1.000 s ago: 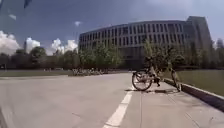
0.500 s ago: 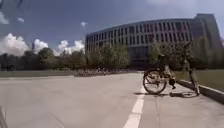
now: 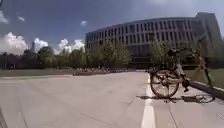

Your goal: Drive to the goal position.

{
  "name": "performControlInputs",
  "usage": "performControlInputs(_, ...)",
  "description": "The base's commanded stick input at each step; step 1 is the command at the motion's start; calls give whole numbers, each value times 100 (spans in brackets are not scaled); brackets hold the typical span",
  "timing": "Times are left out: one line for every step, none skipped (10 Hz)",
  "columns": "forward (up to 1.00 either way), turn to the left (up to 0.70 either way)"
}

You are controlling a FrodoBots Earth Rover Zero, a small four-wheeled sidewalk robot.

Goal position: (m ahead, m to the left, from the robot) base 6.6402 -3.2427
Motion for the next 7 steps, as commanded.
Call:
performControlInputs(100, -27)
performControlInputs(100, -27)
performControlInputs(100, -20)
performControlInputs(100, -1)
performControlInputs(100, 0)
performControlInputs(100, 0)
performControlInputs(100, -6)
